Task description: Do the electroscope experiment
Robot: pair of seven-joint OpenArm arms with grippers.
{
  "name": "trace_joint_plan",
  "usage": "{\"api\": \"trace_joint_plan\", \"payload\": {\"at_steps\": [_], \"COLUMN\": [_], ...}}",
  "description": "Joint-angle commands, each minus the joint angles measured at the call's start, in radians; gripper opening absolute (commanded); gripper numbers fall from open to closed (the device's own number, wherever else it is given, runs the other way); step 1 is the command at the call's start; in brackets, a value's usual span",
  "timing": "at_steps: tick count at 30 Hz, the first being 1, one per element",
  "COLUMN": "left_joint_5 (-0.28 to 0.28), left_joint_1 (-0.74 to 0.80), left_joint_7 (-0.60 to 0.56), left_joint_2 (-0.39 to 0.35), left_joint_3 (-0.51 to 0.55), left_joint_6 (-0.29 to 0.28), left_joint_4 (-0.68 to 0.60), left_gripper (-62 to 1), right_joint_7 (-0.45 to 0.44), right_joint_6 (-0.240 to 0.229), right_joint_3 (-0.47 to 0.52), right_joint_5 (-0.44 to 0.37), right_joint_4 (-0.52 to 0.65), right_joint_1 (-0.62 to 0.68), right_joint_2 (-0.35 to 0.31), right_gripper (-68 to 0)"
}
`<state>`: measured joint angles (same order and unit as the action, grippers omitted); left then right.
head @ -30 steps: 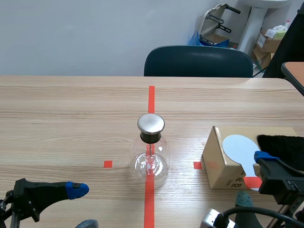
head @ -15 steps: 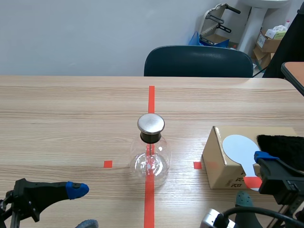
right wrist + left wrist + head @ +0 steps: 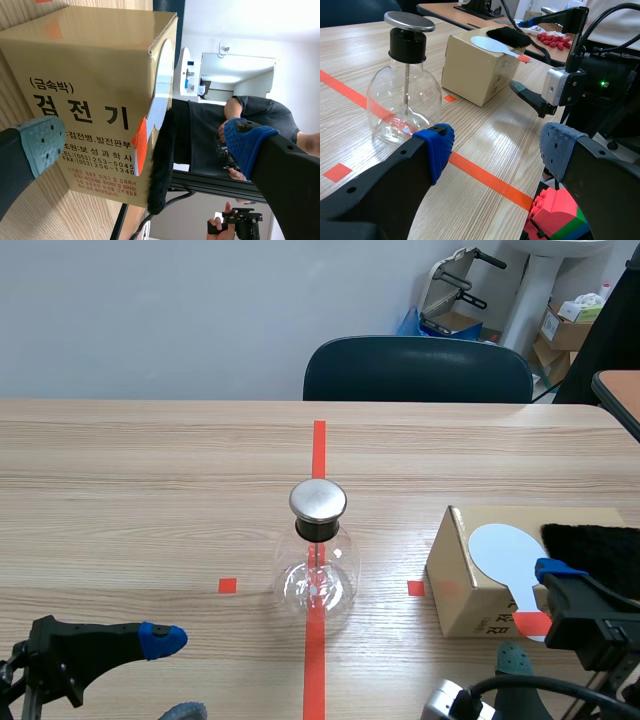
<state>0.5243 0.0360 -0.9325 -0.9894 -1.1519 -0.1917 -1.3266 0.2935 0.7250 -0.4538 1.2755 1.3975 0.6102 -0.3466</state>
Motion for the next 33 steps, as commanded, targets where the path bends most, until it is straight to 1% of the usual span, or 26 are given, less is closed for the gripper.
{"api": "trace_joint_plan", "payload": {"at_steps": [1,26,31,33], "left_joint_5": [-0.001,0.000,0.001,0.007], "left_joint_1": [0.000,0.000,0.000,0.000], "left_joint_7": [-0.013,-0.010,-0.010,-0.010], "left_joint_2": [-0.006,-0.012,-0.015,-0.022], "left_joint_3": [-0.004,-0.003,-0.003,-0.003], "left_joint_6": [-0.005,-0.005,0.022,0.022], "left_joint_4": [-0.016,-0.016,-0.016,-0.016], "left_gripper": [-22.1,-22.1,-22.1,-22.2], "right_joint_7": [0.003,0.003,0.003,0.003], "right_joint_6": [0.058,0.058,0.058,0.058], "right_joint_3": [-0.001,-0.001,-0.001,-0.001], "right_joint_5": [0.004,-0.004,-0.003,-0.004], "right_joint_4": [0.005,0.005,0.006,0.006], "right_joint_1": [-0.009,-0.009,-0.010,-0.009], "right_joint_2": [-0.011,-0.011,-0.011,-0.011], "right_gripper": [0.4,0.4,0.4,0.4]}}
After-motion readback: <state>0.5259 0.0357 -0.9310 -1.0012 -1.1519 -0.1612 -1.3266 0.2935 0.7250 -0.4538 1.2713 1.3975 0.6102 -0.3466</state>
